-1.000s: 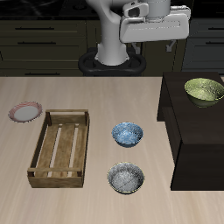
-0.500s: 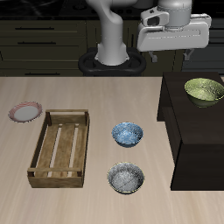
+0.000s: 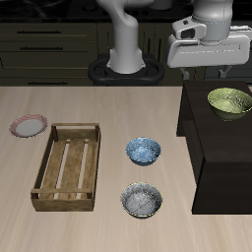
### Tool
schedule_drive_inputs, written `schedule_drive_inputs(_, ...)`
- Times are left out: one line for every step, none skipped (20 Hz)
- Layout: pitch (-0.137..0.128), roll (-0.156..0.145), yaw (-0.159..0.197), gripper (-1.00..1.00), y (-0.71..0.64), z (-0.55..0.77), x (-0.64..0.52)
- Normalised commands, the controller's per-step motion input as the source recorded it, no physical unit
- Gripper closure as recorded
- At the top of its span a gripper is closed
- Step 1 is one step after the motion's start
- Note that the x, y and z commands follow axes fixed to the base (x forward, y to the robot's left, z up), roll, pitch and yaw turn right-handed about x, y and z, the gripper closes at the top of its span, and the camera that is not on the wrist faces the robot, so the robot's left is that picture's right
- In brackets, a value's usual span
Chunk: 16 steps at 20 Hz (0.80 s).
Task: Place the green bowl on the plate
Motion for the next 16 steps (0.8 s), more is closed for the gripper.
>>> schedule_drive_inputs(0.033,-0.002,0.053,-1.00,0.09,-0.24,0.23)
schedule_drive_inputs(0.042,0.000,0.011,-1.00,-0.10,-0.15,0.13)
schedule_drive_inputs(-0.018,-0.035,0.004,-1.00,0.06,-0.17,0.09)
schedule_drive_inputs(-0.030,0.021,0.069,-1.00,0.05,-0.13,0.08)
schedule_drive_inputs(0.076,-0.011,-0.006,-1.00,-0.06,-0.27,0.16)
schedule_drive_inputs(0.003,-0.001,0.049,-1.00,0.04,-0.19,0.09)
schedule_drive_inputs(-0.004,0.022,0.067,-1.00,0.04,-0.25,0.16)
schedule_drive_inputs(0.033,0.022,0.085,-1.00,0.21,-0.75,0.12)
schedule_drive_inputs(0.000,0.000,0.000,-1.00,-0.12,0.01,-0.06)
schedule_drive_inputs(0.102,0.085,0.055,-1.00,0.22,-1.10,0.04)
schedule_drive_inputs(0.036,0.107,0.065,-1.00,0.24,-0.46,-0.16)
schedule_drive_inputs(-0.062,0.053,0.147,-1.00,0.19,-0.42,-0.14)
schedule_drive_inputs(0.079,0.008,-0.055,-1.00,0.03,-0.43,-0.10)
schedule_drive_inputs(0.000,0.106,0.054,-1.00,0.23,-0.40,-0.17)
schedule_drive_inputs(-0.012,0.049,0.106,-1.00,0.10,-0.35,-0.07)
schedule_drive_inputs(0.065,-0.001,0.025,-1.00,0.04,-0.48,-0.02)
